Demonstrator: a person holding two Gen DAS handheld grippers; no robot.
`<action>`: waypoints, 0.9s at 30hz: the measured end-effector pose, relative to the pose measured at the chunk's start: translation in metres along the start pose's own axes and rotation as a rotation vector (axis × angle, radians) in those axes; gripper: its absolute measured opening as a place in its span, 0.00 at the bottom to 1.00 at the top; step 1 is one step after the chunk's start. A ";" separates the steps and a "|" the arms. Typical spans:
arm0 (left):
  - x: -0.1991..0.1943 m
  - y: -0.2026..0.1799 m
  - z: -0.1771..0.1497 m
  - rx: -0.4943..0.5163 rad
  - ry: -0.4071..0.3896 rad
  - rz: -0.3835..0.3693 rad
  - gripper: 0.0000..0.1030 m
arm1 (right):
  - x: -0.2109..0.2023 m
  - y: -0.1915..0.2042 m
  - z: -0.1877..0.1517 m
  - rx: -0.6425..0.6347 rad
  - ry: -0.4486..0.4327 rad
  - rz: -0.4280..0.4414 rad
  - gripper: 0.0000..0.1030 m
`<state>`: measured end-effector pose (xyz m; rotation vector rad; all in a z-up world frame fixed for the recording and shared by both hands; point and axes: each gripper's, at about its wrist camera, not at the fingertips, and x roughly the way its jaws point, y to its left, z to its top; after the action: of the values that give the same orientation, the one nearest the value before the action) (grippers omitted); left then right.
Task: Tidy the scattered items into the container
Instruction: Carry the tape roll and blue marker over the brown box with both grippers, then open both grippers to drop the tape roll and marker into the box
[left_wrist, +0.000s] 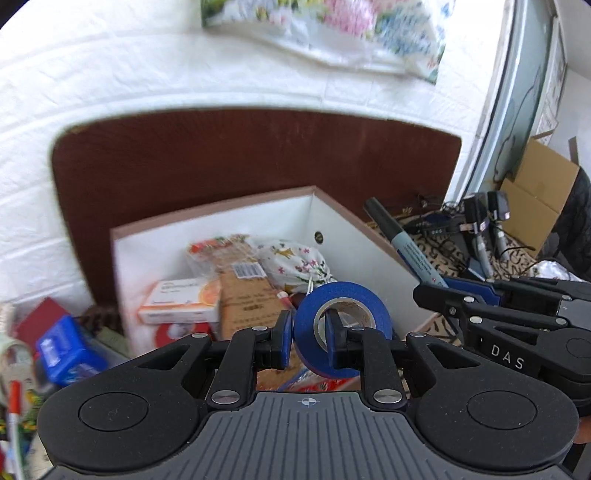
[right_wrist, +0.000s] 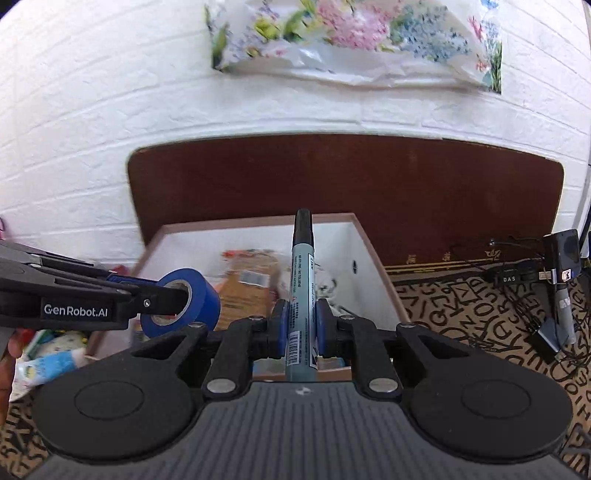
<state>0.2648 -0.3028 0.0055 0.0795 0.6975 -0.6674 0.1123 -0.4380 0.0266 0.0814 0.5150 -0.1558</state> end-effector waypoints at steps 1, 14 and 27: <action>0.009 0.000 0.000 -0.001 0.011 0.000 0.15 | 0.007 -0.004 0.000 0.001 0.011 -0.003 0.17; 0.059 0.005 0.002 0.017 0.022 0.049 0.91 | 0.067 -0.026 -0.007 -0.015 0.042 -0.096 0.67; -0.023 0.015 -0.036 -0.225 -0.068 -0.026 1.00 | -0.007 0.008 -0.026 -0.054 -0.067 -0.006 0.98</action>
<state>0.2400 -0.2688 -0.0101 -0.1593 0.7045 -0.6095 0.0952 -0.4260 0.0081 0.0216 0.4520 -0.1501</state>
